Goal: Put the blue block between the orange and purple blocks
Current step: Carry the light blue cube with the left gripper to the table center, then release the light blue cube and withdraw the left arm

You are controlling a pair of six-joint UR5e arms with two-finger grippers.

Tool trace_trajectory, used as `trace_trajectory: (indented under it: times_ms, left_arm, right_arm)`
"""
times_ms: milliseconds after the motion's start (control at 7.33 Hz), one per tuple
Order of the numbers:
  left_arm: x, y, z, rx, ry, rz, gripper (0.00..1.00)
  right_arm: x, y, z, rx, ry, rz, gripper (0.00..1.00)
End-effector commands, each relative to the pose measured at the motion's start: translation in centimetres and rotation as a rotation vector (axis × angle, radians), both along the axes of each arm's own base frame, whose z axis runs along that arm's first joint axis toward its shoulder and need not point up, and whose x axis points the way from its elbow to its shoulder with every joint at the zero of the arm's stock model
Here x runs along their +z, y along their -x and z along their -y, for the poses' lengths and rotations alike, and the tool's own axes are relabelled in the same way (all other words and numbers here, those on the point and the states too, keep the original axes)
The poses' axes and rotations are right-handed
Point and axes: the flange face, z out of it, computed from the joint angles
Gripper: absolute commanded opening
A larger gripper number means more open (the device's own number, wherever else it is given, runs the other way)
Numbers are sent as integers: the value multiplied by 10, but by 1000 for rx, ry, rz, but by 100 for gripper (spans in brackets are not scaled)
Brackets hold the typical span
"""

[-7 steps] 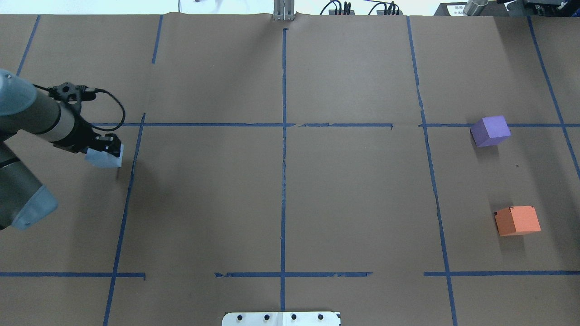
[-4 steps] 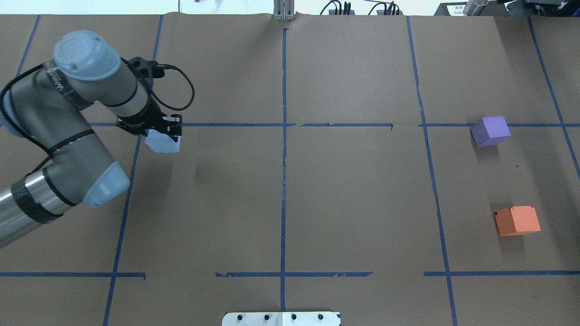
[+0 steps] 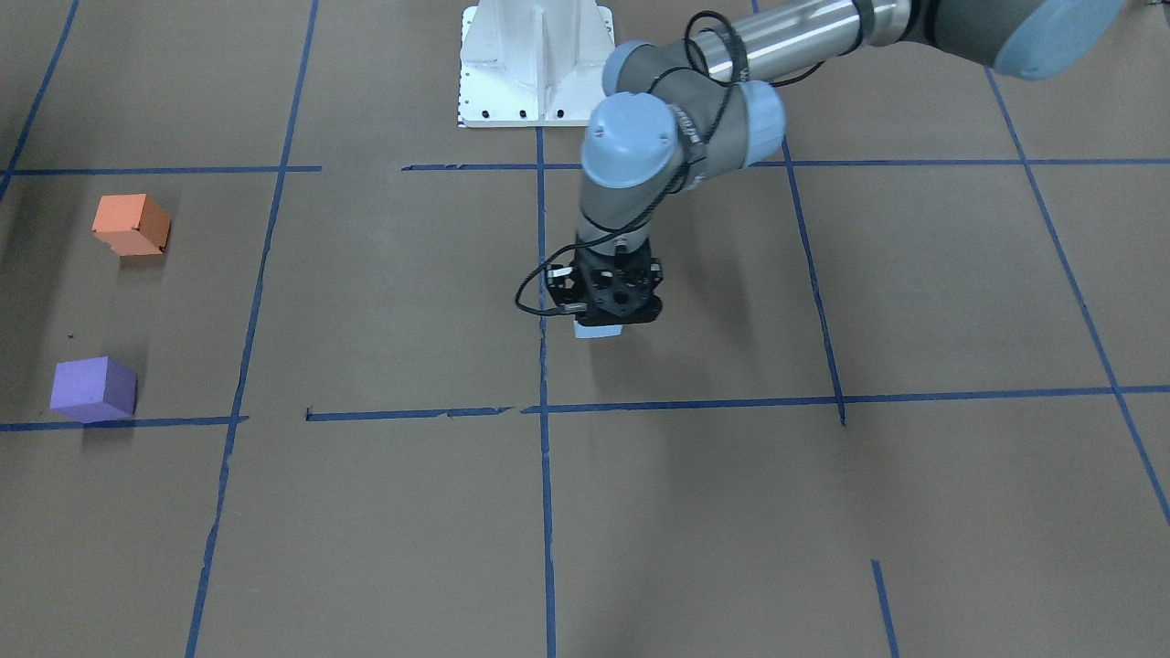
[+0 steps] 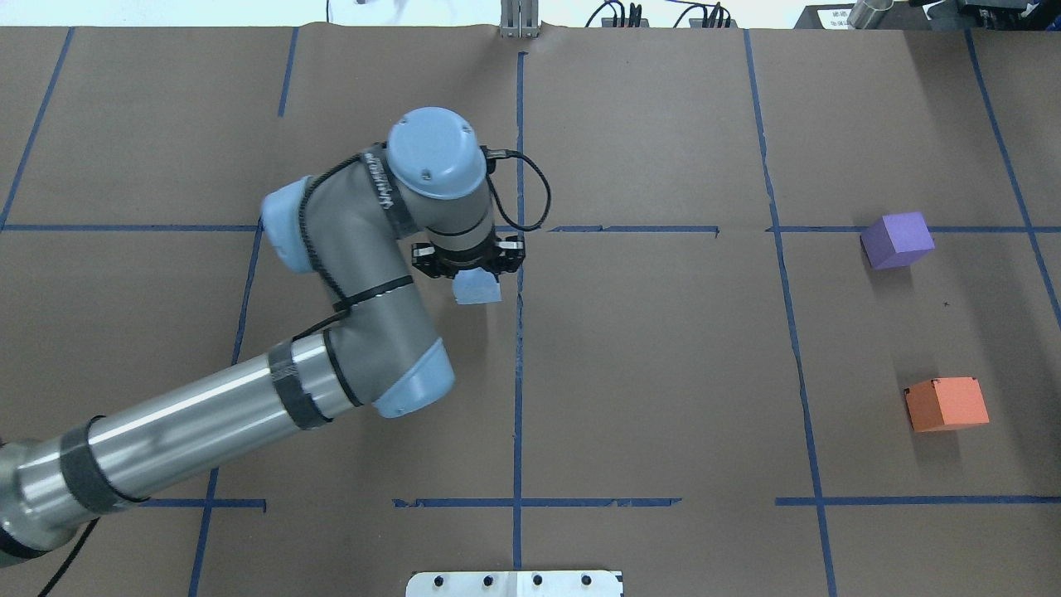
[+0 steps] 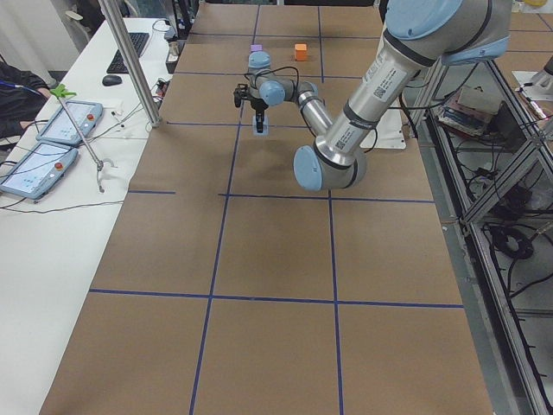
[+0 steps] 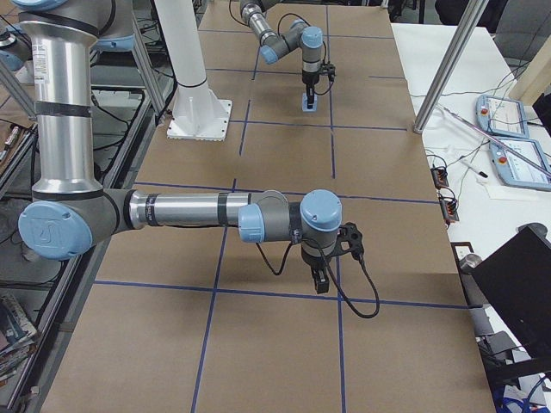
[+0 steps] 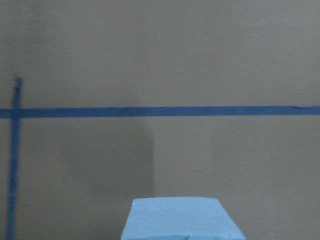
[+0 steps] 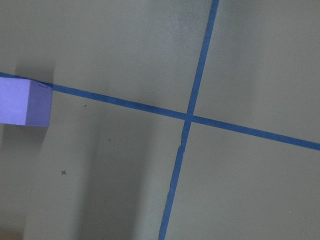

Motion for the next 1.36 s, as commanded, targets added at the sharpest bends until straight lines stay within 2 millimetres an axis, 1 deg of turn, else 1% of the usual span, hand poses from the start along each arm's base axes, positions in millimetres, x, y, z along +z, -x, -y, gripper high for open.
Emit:
trace_trajectory:
  times_ms: [0,136,273,409,545,682,818,955,1091,1227]
  left_arm:
    - [-16,-49,-19,12,-2,34,82]
    - [-14,-49,-17,-15,-23,54,100]
    - [-5,-49,-16,-23,-23,74,100]
    - [-6,-45,-17,-21,-25,69,100]
    - [-23,-25,-10,-33,-36,46,100]
    - [-47,17,-2,-17,-8,51,100]
    - [-54,75,5,49,-11,36,100]
    - [-24,150,10,82,-48,35,100]
    - [24,234,17,138,-118,47,100]
    - [86,323,36,206,-188,68,100]
  right_arm:
    - [-1,-1,0,3,-1,1,100]
    - [-1,0,1,1,-1,1,100]
    - [0,0,1,1,1,0,100]
    - [-1,0,1,2,1,1,100]
    - [0,0,1,3,2,0,100]
    - [0,0,0,3,4,0,100]
    - [-2,-1,1,8,3,2,100]
    - [-6,0,5,14,3,1,100]
    - [-8,1,7,26,10,4,100]
    - [-16,3,15,34,7,9,100]
